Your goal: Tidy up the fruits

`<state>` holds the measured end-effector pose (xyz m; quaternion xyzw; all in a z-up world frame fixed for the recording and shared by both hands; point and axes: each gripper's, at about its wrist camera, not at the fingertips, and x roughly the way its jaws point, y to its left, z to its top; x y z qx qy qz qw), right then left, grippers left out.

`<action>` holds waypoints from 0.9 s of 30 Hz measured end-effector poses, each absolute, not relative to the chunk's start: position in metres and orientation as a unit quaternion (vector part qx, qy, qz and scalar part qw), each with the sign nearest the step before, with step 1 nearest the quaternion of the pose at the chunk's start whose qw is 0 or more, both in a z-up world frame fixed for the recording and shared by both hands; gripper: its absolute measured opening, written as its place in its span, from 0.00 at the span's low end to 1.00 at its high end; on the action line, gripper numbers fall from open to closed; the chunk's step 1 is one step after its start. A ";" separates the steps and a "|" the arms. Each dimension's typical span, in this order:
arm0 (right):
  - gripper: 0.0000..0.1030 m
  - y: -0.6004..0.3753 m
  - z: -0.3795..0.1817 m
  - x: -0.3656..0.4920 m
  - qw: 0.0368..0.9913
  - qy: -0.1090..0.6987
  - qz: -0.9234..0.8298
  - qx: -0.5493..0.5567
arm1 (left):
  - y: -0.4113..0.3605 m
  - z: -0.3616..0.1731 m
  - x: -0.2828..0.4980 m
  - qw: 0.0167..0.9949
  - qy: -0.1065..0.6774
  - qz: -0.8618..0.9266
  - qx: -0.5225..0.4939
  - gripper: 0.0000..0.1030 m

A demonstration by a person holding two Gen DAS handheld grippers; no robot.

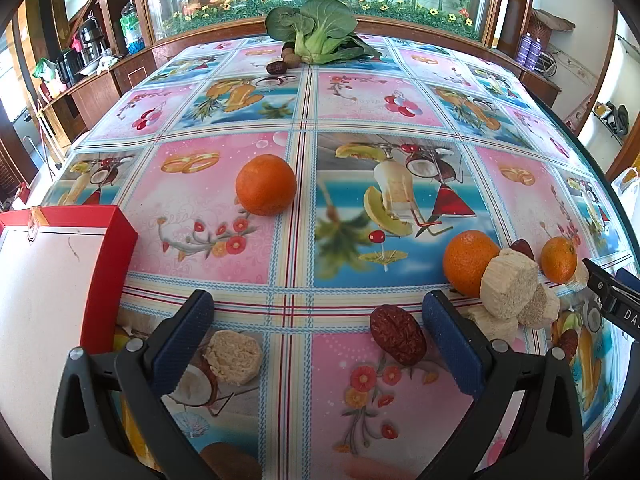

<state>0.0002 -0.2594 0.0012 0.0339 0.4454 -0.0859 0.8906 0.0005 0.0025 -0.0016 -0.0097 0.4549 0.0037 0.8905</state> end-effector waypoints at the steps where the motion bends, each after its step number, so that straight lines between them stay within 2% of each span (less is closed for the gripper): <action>1: 1.00 -0.259 0.001 0.000 0.891 0.445 -0.086 0.034 | 0.003 -0.002 0.001 0.890 0.455 0.004 -0.010 1.00; 22: 1.00 -0.259 0.001 0.000 0.891 0.445 -0.086 0.034 | 0.002 0.001 -0.003 0.887 0.461 0.003 -0.002 1.00; 27: 0.99 -0.260 0.002 -0.002 0.885 0.455 -0.085 0.039 | 0.000 0.033 -0.041 0.916 0.397 0.052 0.024 1.00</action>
